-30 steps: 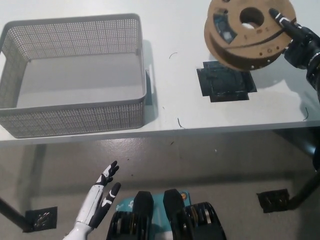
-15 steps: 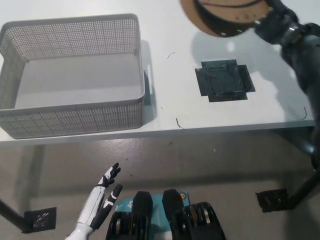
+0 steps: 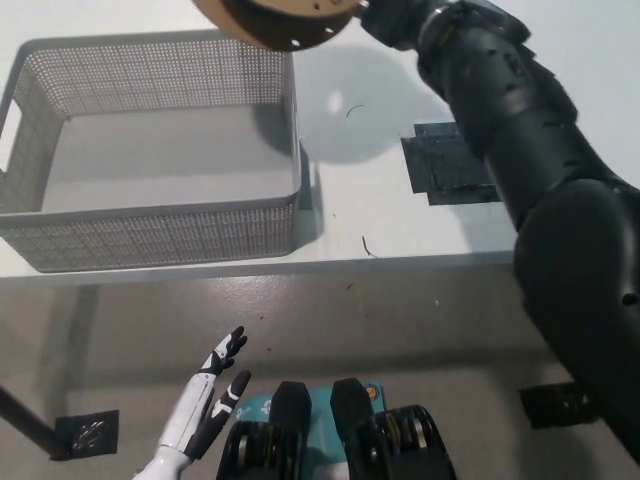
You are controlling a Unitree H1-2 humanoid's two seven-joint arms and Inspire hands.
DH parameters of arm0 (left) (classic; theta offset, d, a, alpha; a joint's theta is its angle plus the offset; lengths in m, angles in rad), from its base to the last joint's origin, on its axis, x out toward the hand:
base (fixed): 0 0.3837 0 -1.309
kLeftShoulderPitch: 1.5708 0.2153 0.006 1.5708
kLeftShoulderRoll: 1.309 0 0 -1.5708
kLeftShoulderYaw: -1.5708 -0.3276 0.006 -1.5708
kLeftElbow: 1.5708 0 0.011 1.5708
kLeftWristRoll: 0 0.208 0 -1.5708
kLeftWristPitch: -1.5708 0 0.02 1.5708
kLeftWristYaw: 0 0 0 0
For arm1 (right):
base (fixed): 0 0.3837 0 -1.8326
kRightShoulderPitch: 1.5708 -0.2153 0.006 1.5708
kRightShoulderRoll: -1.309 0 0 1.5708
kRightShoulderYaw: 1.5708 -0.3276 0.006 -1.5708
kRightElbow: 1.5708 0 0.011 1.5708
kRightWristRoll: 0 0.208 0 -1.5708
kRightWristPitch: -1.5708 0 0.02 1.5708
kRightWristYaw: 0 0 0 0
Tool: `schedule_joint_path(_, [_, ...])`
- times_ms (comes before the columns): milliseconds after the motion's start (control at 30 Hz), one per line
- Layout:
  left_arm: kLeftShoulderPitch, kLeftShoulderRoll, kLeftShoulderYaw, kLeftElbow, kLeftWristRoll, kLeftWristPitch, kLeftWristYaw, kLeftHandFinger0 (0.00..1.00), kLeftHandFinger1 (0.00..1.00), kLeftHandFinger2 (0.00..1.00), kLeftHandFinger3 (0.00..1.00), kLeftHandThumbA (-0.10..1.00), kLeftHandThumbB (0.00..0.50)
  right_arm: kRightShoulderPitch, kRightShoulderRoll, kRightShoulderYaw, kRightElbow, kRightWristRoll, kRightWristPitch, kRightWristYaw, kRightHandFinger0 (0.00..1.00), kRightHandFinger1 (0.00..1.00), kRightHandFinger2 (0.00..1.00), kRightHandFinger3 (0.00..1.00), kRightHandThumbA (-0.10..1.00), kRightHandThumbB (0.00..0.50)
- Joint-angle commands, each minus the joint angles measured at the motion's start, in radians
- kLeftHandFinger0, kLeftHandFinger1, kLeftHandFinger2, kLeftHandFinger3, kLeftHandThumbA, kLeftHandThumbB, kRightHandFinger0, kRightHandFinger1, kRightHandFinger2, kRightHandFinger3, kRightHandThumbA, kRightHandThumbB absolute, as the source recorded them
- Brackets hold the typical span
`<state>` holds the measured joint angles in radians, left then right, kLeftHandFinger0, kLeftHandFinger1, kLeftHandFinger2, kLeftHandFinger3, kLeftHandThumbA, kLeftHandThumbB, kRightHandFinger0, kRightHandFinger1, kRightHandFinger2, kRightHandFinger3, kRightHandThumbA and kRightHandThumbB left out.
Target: Use the right hand to pick up a 3d printing filament and place it into a container on the left side
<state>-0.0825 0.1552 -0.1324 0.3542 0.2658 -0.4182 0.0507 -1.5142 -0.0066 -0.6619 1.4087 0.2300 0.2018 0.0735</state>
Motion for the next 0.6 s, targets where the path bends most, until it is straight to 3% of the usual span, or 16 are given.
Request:
schedule_joint_path(0, [-0.013,0.011,-0.008,-0.029,0.012,-0.024,-0.012,1.00,1.00,1.00,1.00,1.00,0.247,-0.117,0.015,0.026,-0.034,0.054,-0.117,-0.030,0.00,0.19,0.87,1.00,-0.10,0.050])
schedule_joint_path(100, [-0.015,0.013,-0.011,-0.032,0.011,-0.020,-0.016,1.00,1.00,1.00,1.00,1.00,0.249,-0.122,0.039,0.066,-0.024,0.030,-0.125,-0.068,0.00,0.24,0.89,0.99,-0.10,0.082])
schedule_joint_path(133, [-0.015,0.013,-0.012,-0.033,0.010,-0.020,-0.018,1.00,1.00,1.00,1.00,1.00,0.248,-0.117,0.049,0.094,-0.026,0.007,-0.155,-0.076,0.00,0.24,0.90,0.86,-0.10,0.076])
schedule_joint_path(167, [-0.014,0.014,-0.012,-0.039,0.011,-0.016,-0.020,1.00,1.00,1.00,1.00,1.00,0.249,-0.112,0.065,0.155,-0.026,-0.044,-0.185,-0.113,0.00,0.25,0.87,0.48,-0.10,0.105])
schedule_joint_path(233, [-0.015,0.013,-0.013,-0.041,0.009,-0.016,-0.024,1.00,1.00,1.00,1.00,1.00,0.249,-0.104,0.083,0.289,-0.025,-0.157,-0.236,-0.175,0.00,0.24,0.77,0.25,-0.10,0.127])
schedule_joint_path(267, [-0.018,0.015,-0.014,-0.041,0.011,-0.018,-0.025,1.00,1.00,1.00,1.00,1.00,0.245,-0.109,0.095,0.347,-0.022,-0.191,-0.232,-0.205,0.00,0.24,0.74,0.64,-0.10,0.115])
schedule_joint_path(300, [-0.020,0.015,-0.014,-0.043,0.013,-0.016,-0.024,1.00,1.00,1.00,1.00,1.00,0.250,-0.113,0.103,0.398,-0.020,-0.222,-0.231,-0.229,0.00,0.26,0.72,0.78,-0.10,0.119])
schedule_joint_path(333, [-0.020,0.014,-0.013,-0.046,0.014,-0.008,-0.024,1.00,1.00,1.00,1.00,1.00,0.267,-0.124,0.117,0.458,-0.016,-0.258,-0.213,-0.269,0.00,0.34,0.80,0.46,-0.10,0.120])
schedule_joint_path(367, [-0.021,0.013,-0.013,-0.047,0.014,-0.005,-0.024,1.00,1.00,1.00,1.00,1.00,0.267,-0.129,0.122,0.478,-0.015,-0.267,-0.206,-0.283,0.00,0.38,0.84,0.47,-0.10,0.127])
schedule_joint_path(400, [-0.023,0.013,-0.014,-0.045,0.017,-0.007,-0.022,1.00,1.00,1.00,1.00,1.00,0.265,-0.134,0.129,0.516,-0.013,-0.287,-0.201,-0.294,0.05,0.49,0.92,0.47,-0.10,0.138])
schedule_joint_path(433, [-0.027,0.016,-0.016,-0.039,0.022,-0.014,-0.020,1.00,1.00,1.00,1.00,1.00,0.263,-0.138,0.145,0.588,-0.015,-0.329,-0.218,-0.316,0.05,0.50,0.91,0.59,-0.10,0.172])
schedule_joint_path(467, [-0.027,0.018,-0.018,-0.041,0.025,-0.015,-0.022,1.00,1.00,1.00,1.00,1.00,0.260,-0.139,0.152,0.650,-0.013,-0.369,-0.228,-0.333,0.12,0.55,0.90,0.64,-0.10,0.194])
schedule_joint_path(500, [-0.027,0.020,-0.020,-0.044,0.031,-0.013,-0.023,1.00,1.00,1.00,1.00,1.00,0.258,-0.140,0.156,0.696,-0.011,-0.392,-0.240,-0.323,0.04,0.47,0.83,0.60,-0.10,0.166])
schedule_joint_path(533, [-0.029,0.021,-0.019,-0.043,0.024,-0.015,-0.028,1.00,1.00,1.00,1.00,1.00,0.258,-0.148,0.165,0.734,-0.007,-0.411,-0.229,-0.323,0.02,0.46,0.82,0.65,-0.10,0.170])
schedule_joint_path(567, [-0.033,0.022,-0.020,-0.040,0.020,-0.020,-0.030,1.00,1.00,1.00,1.00,1.00,0.256,-0.150,0.169,0.761,-0.006,-0.413,-0.237,-0.325,0.00,0.38,0.78,0.66,-0.10,0.180])
